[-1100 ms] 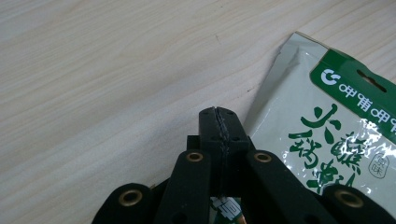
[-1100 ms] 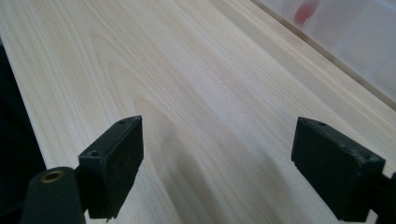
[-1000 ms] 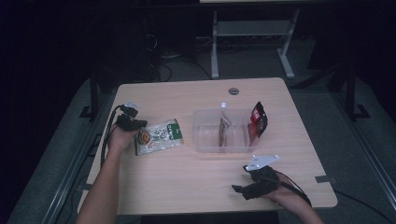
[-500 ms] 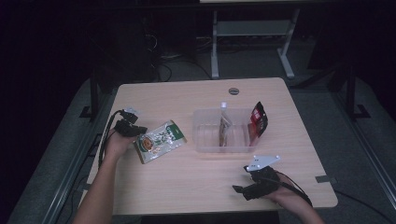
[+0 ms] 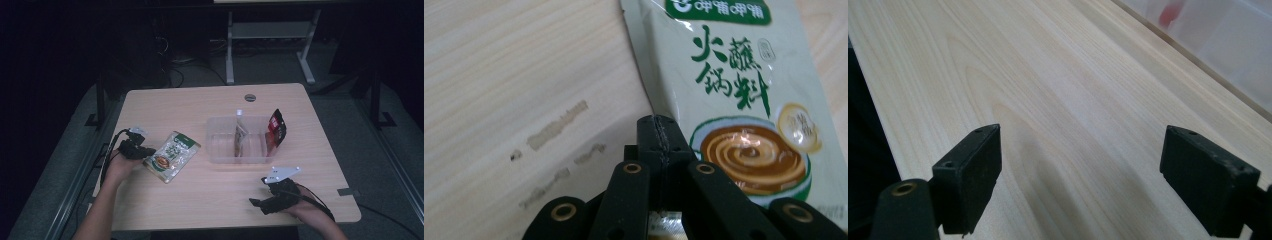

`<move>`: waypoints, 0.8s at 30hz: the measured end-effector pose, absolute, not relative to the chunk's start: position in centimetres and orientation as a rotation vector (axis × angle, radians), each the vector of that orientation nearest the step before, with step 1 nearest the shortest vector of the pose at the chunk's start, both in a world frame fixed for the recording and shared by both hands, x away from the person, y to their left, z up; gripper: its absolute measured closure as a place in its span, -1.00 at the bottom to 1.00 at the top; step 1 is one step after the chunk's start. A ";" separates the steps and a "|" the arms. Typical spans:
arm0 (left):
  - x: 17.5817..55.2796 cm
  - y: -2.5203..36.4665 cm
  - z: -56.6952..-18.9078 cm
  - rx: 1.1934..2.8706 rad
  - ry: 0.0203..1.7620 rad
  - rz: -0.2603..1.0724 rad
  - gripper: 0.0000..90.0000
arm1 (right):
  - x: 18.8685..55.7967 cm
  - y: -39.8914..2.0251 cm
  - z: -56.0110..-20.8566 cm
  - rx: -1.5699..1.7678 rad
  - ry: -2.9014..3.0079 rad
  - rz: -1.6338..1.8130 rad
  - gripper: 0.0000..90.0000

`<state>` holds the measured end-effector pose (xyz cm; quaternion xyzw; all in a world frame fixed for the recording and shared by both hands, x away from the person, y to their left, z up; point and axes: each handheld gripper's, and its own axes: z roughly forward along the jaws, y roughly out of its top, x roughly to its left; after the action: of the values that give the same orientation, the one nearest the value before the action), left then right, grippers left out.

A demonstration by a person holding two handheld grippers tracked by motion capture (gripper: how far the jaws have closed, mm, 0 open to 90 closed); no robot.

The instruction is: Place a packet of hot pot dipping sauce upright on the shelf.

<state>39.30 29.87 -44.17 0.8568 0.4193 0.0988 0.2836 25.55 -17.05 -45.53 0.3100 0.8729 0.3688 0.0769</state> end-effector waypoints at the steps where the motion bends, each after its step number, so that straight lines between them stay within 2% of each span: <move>1: 39.1 30.0 -44.0 2.281 1.125 0.271 0.99 | 25.5 -17.1 -45.5 0.929 2.615 1.105 -0.63; 5: 38.2 30.6 -43.0 2.203 1.157 0.286 0.74 | 25.4 -17.2 -45.4 0.928 2.611 1.106 -0.63; 14: 35.2 29.6 -42.7 2.189 1.113 0.254 -0.13 | 25.4 -17.2 -45.4 0.926 2.613 1.105 -0.63; 18: 35.2 28.8 -43.1 2.197 1.100 0.286 -0.39 | 25.4 -17.1 -45.4 0.915 2.620 1.098 -0.63; 24: 35.7 28.1 -44.1 2.226 1.086 0.332 -0.61 | 25.5 -17.1 -45.5 0.915 2.625 1.098 -0.63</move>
<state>35.66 28.11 -44.11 0.8453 0.4121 0.1262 0.3158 25.48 -17.10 -45.50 0.3051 0.8757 0.3664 0.0765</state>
